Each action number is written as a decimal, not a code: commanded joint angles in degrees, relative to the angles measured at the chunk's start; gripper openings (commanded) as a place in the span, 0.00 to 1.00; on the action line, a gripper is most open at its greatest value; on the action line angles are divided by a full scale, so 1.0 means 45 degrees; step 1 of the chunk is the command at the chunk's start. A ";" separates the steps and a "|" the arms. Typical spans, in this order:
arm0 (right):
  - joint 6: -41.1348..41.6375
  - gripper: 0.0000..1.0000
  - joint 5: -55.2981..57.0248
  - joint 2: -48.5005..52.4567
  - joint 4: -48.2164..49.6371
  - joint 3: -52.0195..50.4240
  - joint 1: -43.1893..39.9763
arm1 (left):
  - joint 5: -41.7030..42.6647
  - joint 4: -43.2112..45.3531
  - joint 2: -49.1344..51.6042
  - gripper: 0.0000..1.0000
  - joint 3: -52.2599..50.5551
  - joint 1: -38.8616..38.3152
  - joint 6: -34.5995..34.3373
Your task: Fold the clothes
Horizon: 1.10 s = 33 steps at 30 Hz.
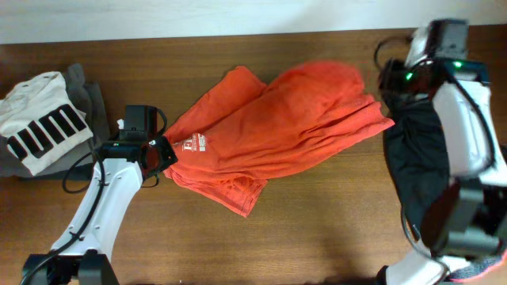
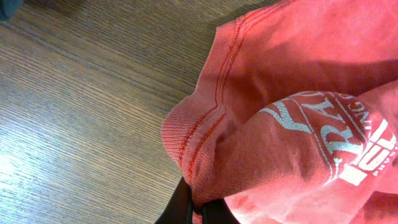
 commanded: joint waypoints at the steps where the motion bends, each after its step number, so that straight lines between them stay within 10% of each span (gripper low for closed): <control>1: -0.0189 0.61 0.0554 0.0155 -0.0957 -0.0204 0.0068 | -0.0053 0.0053 0.0044 0.00 -0.0015 0.0010 0.0165; 30: -0.0146 0.61 0.0835 0.3094 0.2866 -0.3075 0.0068 | -0.0053 0.0607 0.0044 0.00 -0.0015 0.0010 0.0165; 33: -0.0078 0.32 0.0840 0.3385 0.2759 -0.3075 0.0068 | -0.0053 0.0593 0.0044 0.00 -0.0015 0.0010 0.0165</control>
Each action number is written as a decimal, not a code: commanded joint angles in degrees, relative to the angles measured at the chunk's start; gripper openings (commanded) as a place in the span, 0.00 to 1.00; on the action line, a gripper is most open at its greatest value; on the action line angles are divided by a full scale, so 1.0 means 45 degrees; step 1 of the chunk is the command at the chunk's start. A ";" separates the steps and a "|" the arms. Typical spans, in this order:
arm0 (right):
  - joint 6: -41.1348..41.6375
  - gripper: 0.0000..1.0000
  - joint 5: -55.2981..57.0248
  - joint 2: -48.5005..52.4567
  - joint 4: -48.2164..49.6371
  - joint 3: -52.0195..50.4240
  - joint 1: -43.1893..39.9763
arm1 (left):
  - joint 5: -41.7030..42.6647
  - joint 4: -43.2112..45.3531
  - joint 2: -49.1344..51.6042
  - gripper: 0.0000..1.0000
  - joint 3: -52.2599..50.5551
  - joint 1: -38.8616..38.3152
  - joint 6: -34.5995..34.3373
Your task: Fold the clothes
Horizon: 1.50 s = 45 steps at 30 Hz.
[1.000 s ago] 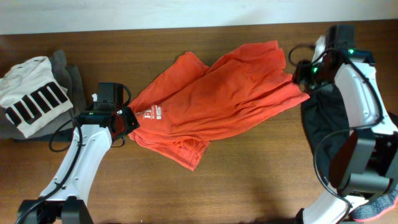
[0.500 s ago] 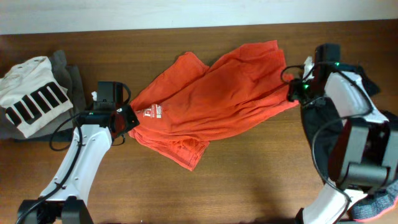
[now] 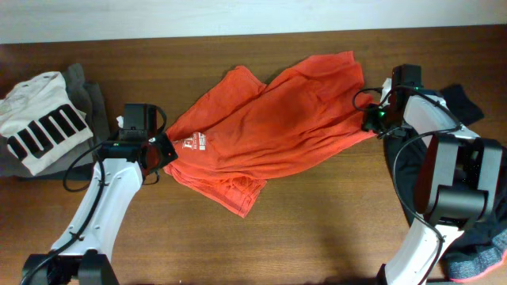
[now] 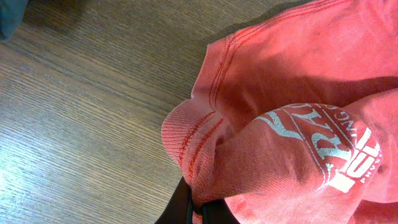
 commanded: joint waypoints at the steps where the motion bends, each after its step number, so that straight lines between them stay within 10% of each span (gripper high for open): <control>1: 0.0335 0.15 0.0034 0.0714 -0.0175 -0.0112 0.0068 | -0.0049 0.0034 0.0044 0.00 -0.0015 0.0010 0.0170; 20: 0.1443 0.04 0.4546 -0.2569 -0.6761 0.0476 -0.0078 | -0.0996 0.1486 0.0223 0.03 -0.0015 0.0010 0.0223; 24: 0.1443 0.04 0.4507 -0.2569 -0.6708 0.0471 -0.0034 | -0.0510 0.1559 0.0379 0.65 -0.0015 0.0010 0.0219; 28: 0.1438 0.04 0.4342 -0.2569 -0.6659 0.0466 -0.0029 | 0.0554 -0.0073 0.0379 0.85 -0.0015 0.0010 0.0209; 45: 0.1433 0.04 0.3988 -0.2569 -0.6470 0.0461 -0.0029 | 0.4255 -0.0257 0.0515 0.63 -0.1525 -0.0646 -0.1103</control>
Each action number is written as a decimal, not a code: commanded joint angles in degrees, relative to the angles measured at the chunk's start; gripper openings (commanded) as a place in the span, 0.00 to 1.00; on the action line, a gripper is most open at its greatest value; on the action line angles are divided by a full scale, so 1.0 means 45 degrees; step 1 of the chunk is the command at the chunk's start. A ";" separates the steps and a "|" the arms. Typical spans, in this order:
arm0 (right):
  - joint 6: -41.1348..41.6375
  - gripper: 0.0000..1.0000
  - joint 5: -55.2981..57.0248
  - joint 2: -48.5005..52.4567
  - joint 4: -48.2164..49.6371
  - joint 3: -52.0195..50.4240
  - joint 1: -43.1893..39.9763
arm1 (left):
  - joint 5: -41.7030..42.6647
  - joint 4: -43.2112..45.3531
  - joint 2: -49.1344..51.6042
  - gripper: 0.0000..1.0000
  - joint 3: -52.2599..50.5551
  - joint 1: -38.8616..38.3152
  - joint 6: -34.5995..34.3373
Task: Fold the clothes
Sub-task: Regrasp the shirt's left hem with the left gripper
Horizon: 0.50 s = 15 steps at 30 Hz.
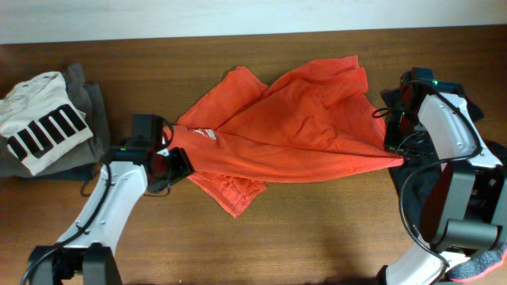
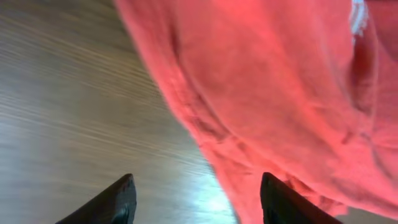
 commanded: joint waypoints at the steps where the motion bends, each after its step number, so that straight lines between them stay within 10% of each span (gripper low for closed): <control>1: 0.0194 0.04 0.0112 -0.0121 0.0029 0.0131 0.0019 | 0.1054 0.0588 0.0340 0.63 -0.0777 -0.0515 -0.1059; 15: 0.0185 0.04 0.0117 -0.0121 0.0029 0.0131 0.0005 | 0.1282 0.2181 0.2560 0.62 -0.1025 -0.1205 -0.1715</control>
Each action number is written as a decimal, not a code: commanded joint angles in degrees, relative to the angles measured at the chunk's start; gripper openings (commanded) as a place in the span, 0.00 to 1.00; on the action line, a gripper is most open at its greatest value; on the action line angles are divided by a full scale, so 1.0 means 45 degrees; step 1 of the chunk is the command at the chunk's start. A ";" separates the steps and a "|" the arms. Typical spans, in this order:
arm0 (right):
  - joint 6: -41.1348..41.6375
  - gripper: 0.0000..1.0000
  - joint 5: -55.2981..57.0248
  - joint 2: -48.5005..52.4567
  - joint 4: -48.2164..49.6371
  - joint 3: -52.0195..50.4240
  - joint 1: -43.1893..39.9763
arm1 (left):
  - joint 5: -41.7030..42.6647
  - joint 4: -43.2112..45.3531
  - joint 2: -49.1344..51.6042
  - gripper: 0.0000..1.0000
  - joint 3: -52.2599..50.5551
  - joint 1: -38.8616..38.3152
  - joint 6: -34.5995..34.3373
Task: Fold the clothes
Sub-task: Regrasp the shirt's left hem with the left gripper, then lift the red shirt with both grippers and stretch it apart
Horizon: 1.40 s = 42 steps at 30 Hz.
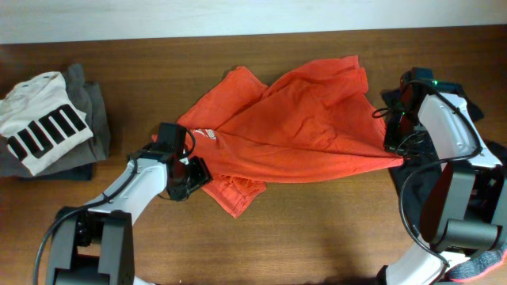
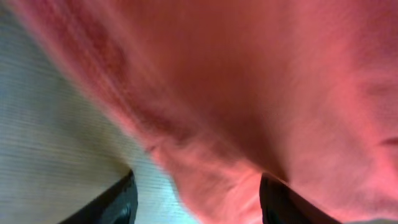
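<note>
An orange shirt (image 1: 293, 134) lies crumpled across the middle of the table, with a white print near its left side. My left gripper (image 1: 192, 174) sits at the shirt's lower left edge. In the left wrist view it (image 2: 198, 190) is open, its dark fingers (image 2: 121, 202) spread wide, with blurred orange cloth (image 2: 249, 93) lying between them and the table to the left. My right gripper (image 1: 394, 148) is at the shirt's right corner, shut on it, and the cloth runs taut to it.
A folded pile with a white black-striped garment (image 1: 43, 127) on grey cloth sits at the far left. A dark garment (image 1: 412, 178) lies under my right arm at the right edge. The wooden table (image 1: 317, 229) shows in front of the shirt.
My left gripper has moved to the right along the shirt's lower left edge and is still open, now with cloth between its fingers. The right arm and the shirt's right corner have not moved.
At first my left gripper was shut on the shirt's left hem and my right arm was off at the far right. Then the right gripper was at the shirt's right edge. Later the left gripper stood open and the right held the corner drawn out taut, as now.
</note>
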 commanded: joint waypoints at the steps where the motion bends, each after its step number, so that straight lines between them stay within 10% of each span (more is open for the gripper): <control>1: 0.0185 0.04 0.0121 -0.0121 0.0029 0.0131 0.0005 | 0.0131 0.0515 0.0758 0.60 -0.0170 -0.0019 -0.0189; 8: 0.0155 0.04 0.0121 -0.0121 0.0029 0.0131 0.0005 | 0.0131 0.0699 0.0947 0.01 -0.0170 -0.0019 -0.0175; 23: 0.0063 0.04 -0.1719 -0.0874 -0.0117 0.0389 -0.0005 | -0.0699 -0.1685 -0.2055 0.00 0.1579 0.0996 0.2375; 42: -0.0967 0.04 -0.1836 -0.8344 -0.1030 0.5124 -0.0005 | 0.2375 -0.1889 -0.7203 0.00 0.8208 0.6407 0.3366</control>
